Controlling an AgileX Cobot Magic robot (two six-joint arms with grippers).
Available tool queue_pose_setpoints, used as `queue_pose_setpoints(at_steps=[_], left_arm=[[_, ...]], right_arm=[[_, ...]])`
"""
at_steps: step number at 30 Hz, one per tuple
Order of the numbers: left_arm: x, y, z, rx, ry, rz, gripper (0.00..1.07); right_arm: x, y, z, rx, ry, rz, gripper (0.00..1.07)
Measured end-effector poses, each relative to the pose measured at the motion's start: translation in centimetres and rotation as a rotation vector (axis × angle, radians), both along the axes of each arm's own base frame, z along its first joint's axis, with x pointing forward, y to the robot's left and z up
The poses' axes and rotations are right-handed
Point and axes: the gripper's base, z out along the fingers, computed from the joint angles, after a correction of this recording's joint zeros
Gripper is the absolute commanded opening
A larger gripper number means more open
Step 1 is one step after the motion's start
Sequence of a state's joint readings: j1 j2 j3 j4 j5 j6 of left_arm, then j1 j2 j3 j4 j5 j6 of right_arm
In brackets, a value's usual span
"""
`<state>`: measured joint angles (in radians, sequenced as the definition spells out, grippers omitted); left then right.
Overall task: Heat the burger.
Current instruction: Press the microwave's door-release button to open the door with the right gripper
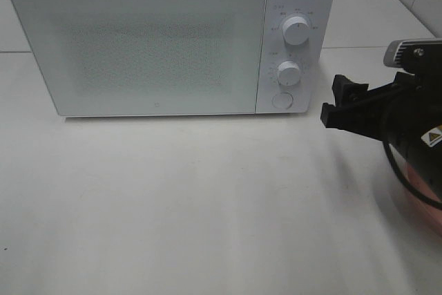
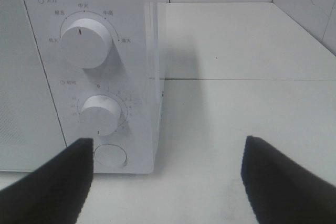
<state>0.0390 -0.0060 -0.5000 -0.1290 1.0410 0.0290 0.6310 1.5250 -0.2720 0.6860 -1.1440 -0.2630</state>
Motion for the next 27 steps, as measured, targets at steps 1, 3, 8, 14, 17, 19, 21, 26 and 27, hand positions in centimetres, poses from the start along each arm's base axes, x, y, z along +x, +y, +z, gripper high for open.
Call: queue_pose_setpoints(at_steps=[1,3,8,14,17,19,21,26,27], left_arm=[[0.0,0.0,0.0,0.0,0.0,0.0,0.98],[0.0,0.0,0.0,0.0,0.0,0.0,0.98],[0.0,0.0,0.0,0.0,0.0,0.0,0.98],[0.0,0.0,0.0,0.0,0.0,0.0,0.98],[0.0,0.0,0.0,0.0,0.0,0.0,0.98],[0.0,0.0,0.0,0.0,0.0,0.0,0.98],[0.0,0.0,0.0,0.0,0.0,0.0,0.98],[0.0,0.0,0.0,0.0,0.0,0.0,0.98],[0.0,0.0,0.0,0.0,0.0,0.0,0.98]], right_arm=[[-0.2,0.5,-0.5,-0.01,0.004,-0.009,0.75],[-0.4,1.0,-0.9,-0.016,0.012,-0.012,0.75],[-0.4,2.3,-1.9,-0.02,0.051,-0.031,0.75],[-0.3,3.7,-2.8,-0.033,0.073,-0.017,0.75],[-0.4,4.1,-3.1,-0.043,0.082,-0.007,0.75],[-0.4,4.1,-3.1,-0.044,0.085,-0.006,0.75],[-0.4,4.1,-3.2,-0.045,0.088,-0.008,0.75],[-0.4,4.1,-3.3,-0.029,0.097,-0.011,0.75],[-0.4,4.1,-3.3,-0.029,0.097,-0.011,0.75]])
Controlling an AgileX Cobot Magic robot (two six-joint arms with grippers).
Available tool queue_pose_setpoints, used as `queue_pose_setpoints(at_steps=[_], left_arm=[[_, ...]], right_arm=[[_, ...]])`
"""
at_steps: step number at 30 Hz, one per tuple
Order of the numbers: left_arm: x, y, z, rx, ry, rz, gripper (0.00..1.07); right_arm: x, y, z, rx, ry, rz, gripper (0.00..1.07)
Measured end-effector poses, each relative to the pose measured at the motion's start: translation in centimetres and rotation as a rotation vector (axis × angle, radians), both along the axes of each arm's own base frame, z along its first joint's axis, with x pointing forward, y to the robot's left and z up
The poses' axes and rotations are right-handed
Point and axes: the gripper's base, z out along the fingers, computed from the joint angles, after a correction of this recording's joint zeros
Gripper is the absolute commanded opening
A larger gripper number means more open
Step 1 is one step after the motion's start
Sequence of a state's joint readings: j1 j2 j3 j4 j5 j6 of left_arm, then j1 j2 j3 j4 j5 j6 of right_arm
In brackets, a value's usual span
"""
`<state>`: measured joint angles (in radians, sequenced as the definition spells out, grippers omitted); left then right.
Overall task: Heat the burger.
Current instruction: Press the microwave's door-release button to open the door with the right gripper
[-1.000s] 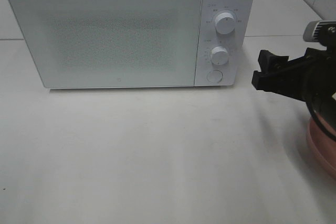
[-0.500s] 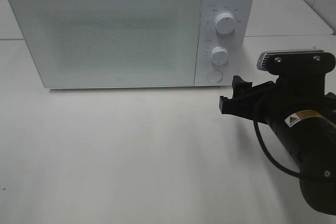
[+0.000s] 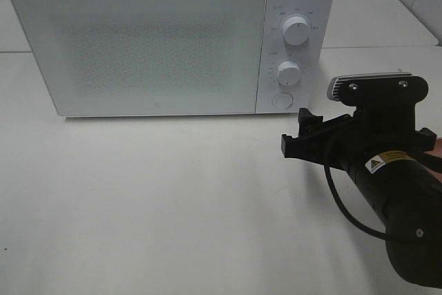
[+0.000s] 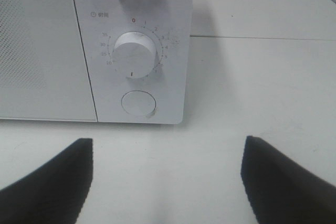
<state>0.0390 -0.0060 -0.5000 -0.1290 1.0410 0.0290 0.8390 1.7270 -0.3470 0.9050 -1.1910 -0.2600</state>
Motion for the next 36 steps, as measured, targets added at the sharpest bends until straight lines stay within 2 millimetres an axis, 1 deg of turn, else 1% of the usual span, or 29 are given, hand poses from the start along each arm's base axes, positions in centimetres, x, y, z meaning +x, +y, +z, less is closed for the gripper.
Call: queue_pose_setpoints(at_steps=[5,6,7,9,10,11,12,13,14,15,16,17,18,19,20,22,23,24,25,26,27,28,29,30,31,33,34,35,36], left_arm=[[0.0,0.0,0.0,0.0,0.0,0.0,0.98],[0.0,0.0,0.0,0.0,0.0,0.0,0.98],[0.0,0.0,0.0,0.0,0.0,0.0,0.98],[0.0,0.0,0.0,0.0,0.0,0.0,0.98],[0.0,0.0,0.0,0.0,0.0,0.0,0.98],[0.0,0.0,0.0,0.0,0.0,0.0,0.98],[0.0,0.0,0.0,0.0,0.0,0.0,0.98],[0.0,0.0,0.0,0.0,0.0,0.0,0.98],[0.0,0.0,0.0,0.0,0.0,0.0,0.98],[0.0,0.0,0.0,0.0,0.0,0.0,0.98],[0.0,0.0,0.0,0.0,0.0,0.0,0.98],[0.0,0.0,0.0,0.0,0.0,0.0,0.98],[0.0,0.0,0.0,0.0,0.0,0.0,0.98],[0.0,0.0,0.0,0.0,0.0,0.0,0.98],[0.0,0.0,0.0,0.0,0.0,0.0,0.98],[0.0,0.0,0.0,0.0,0.0,0.0,0.98],[0.0,0.0,0.0,0.0,0.0,0.0,0.98],[0.0,0.0,0.0,0.0,0.0,0.0,0.98],[0.0,0.0,0.0,0.0,0.0,0.0,0.98],[0.0,0.0,0.0,0.0,0.0,0.0,0.98],[0.0,0.0,0.0,0.0,0.0,0.0,0.98],[0.0,0.0,0.0,0.0,0.0,0.0,0.98],[0.0,0.0,0.0,0.0,0.0,0.0,0.98],[0.0,0.0,0.0,0.0,0.0,0.0,0.98],[0.0,0.0,0.0,0.0,0.0,0.0,0.98],[0.0,0.0,0.0,0.0,0.0,0.0,0.98],[0.0,0.0,0.0,0.0,0.0,0.0,0.98],[0.0,0.0,0.0,0.0,0.0,0.0,0.98],[0.0,0.0,0.0,0.0,0.0,0.0,0.98]], right_arm=[[0.0,0.0,0.0,0.124,0.003,-0.038,0.75],[0.0,-0.01,0.0,0.203,0.004,-0.063,0.74],[0.0,-0.01,0.0,0.203,0.004,-0.063,0.74],[0.0,-0.01,0.0,0.359,0.008,-0.111,0.73],[0.0,-0.01,0.0,0.359,0.008,-0.111,0.73],[0.0,-0.01,0.0,0.422,0.009,-0.13,0.72],[0.0,-0.01,0.0,0.556,0.012,-0.172,0.7],[0.0,-0.01,0.0,0.556,0.012,-0.172,0.7],[0.0,-0.01,0.0,0.684,0.014,-0.211,0.67],[0.0,-0.01,0.0,0.754,0.016,-0.233,0.66],[0.0,-0.01,0.0,0.754,0.016,-0.233,0.66],[0.0,-0.01,0.0,0.879,0.018,-0.271,0.62],[0.0,-0.01,0.0,0.879,0.018,-0.271,0.62],[0.0,-0.01,0.0,1.009,0.021,-0.311,0.6],[0.0,-0.01,0.0,1.009,0.021,-0.311,0.6],[0.0,-0.01,0.0,1.173,0.024,-0.361,0.48],[0.0,-0.01,0.0,1.173,0.024,-0.361,0.48],[0.0,-0.01,0.0,1.268,0.026,-0.39,0.44],[0.0,-0.01,0.0,1.32,0.027,-0.406,0.37],[0.0,-0.01,0.0,1.32,0.027,-0.406,0.37],[0.0,0.0,0.0,1.415,0.03,-0.434,0.33],[0.0,0.0,0.0,1.453,0.031,-0.446,0.25],[0.0,0.0,0.0,1.453,0.031,-0.446,0.25],[0.0,0.0,0.0,1.501,0.032,-0.461,0.18],[0.0,0.0,0.0,1.501,0.032,-0.461,0.18],[0.0,0.01,0.0,1.537,0.033,-0.471,0.1],[0.0,0.01,0.0,1.537,0.033,-0.471,0.1],[0.0,0.05,0.01,1.543,0.036,-0.469,0.03],[0.0,0.09,0.02,1.543,0.039,-0.463,0.01]])
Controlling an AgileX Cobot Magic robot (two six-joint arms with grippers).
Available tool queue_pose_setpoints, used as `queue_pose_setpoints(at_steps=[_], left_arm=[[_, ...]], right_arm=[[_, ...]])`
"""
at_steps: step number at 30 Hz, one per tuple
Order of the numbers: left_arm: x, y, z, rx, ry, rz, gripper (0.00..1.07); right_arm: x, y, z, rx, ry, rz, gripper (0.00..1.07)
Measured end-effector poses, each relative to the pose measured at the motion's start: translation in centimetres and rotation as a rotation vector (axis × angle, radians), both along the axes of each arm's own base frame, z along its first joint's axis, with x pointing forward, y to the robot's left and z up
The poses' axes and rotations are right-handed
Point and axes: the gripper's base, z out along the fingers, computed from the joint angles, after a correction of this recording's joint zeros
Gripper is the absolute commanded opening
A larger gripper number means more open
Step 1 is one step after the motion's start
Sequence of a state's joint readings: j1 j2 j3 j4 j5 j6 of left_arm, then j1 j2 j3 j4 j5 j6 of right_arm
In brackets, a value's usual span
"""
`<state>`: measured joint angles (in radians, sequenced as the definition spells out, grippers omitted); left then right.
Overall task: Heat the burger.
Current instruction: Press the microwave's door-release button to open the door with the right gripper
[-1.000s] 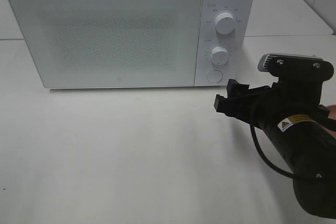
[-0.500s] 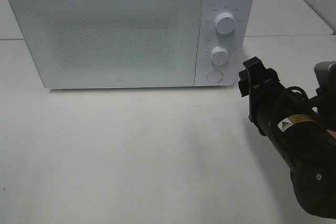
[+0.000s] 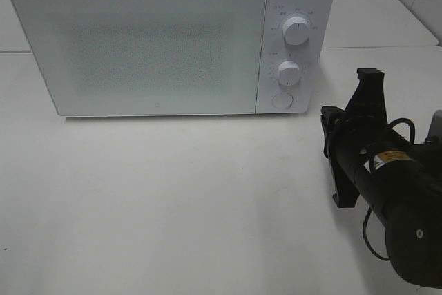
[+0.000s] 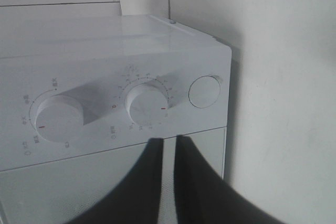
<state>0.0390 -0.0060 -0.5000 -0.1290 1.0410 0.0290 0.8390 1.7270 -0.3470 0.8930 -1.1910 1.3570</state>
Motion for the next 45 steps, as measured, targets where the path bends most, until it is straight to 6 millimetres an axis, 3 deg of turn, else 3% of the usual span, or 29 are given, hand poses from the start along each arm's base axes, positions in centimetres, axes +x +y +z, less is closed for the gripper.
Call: queue_pose_setpoints(at_steps=[14,24,45], left_arm=[[0.0,0.0,0.0,0.0,0.0,0.0,0.98],[0.0,0.0,0.0,0.0,0.0,0.0,0.98],[0.0,0.0,0.0,0.0,0.0,0.0,0.98]], right_arm=[[0.1,0.2,-0.9,0.011,0.105,0.022,0.0],[4.0,1.1,-2.1,0.036,0.108,0.074,0.0],[8.7,1.8,-4.4,0.042,0.172,0.075,0.0]])
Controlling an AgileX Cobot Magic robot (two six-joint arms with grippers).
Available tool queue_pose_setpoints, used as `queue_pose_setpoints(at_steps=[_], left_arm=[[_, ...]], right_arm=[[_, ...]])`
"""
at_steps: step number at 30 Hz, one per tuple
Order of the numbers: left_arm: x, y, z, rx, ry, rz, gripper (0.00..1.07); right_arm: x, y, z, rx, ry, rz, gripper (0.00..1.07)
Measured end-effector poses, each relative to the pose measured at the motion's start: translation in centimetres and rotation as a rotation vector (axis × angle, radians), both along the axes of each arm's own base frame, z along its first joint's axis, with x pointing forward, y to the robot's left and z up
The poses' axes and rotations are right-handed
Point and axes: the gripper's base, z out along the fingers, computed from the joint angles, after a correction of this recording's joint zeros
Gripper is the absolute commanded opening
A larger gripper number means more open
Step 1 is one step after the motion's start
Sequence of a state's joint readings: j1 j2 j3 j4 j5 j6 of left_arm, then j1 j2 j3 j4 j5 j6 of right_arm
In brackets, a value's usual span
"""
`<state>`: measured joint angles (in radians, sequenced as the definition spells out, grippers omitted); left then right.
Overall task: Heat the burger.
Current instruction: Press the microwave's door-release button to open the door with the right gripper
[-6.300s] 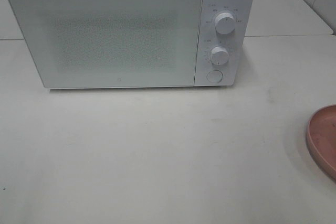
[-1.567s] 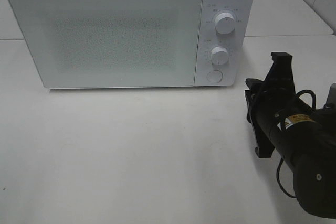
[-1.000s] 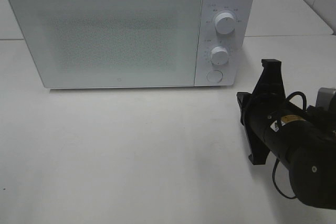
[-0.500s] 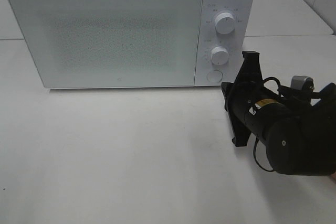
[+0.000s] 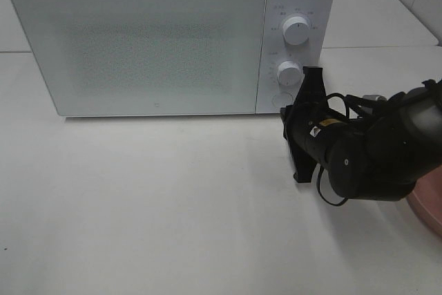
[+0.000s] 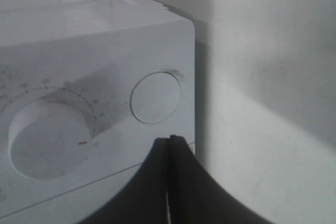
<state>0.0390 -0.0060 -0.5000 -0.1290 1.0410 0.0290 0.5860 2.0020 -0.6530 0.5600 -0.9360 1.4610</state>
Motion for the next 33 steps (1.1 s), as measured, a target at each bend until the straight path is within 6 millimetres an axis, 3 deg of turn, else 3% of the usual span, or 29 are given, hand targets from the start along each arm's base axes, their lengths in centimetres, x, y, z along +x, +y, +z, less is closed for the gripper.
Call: queue_pose_setpoints(at_steps=[5,16,33], left_arm=[[0.0,0.0,0.0,0.0,0.0,0.0,0.98],[0.0,0.0,0.0,0.0,0.0,0.0,0.98],[0.0,0.0,0.0,0.0,0.0,0.0,0.98]], right_arm=[[1.1,-0.3,0.5,0.006,-0.023,-0.01,0.0],[2.7,0.4,-0.7,0.002,-0.005,-0.005,0.0],[4.8,-0.2,-1.2,-0.028,0.019,-0.006,0.0]])
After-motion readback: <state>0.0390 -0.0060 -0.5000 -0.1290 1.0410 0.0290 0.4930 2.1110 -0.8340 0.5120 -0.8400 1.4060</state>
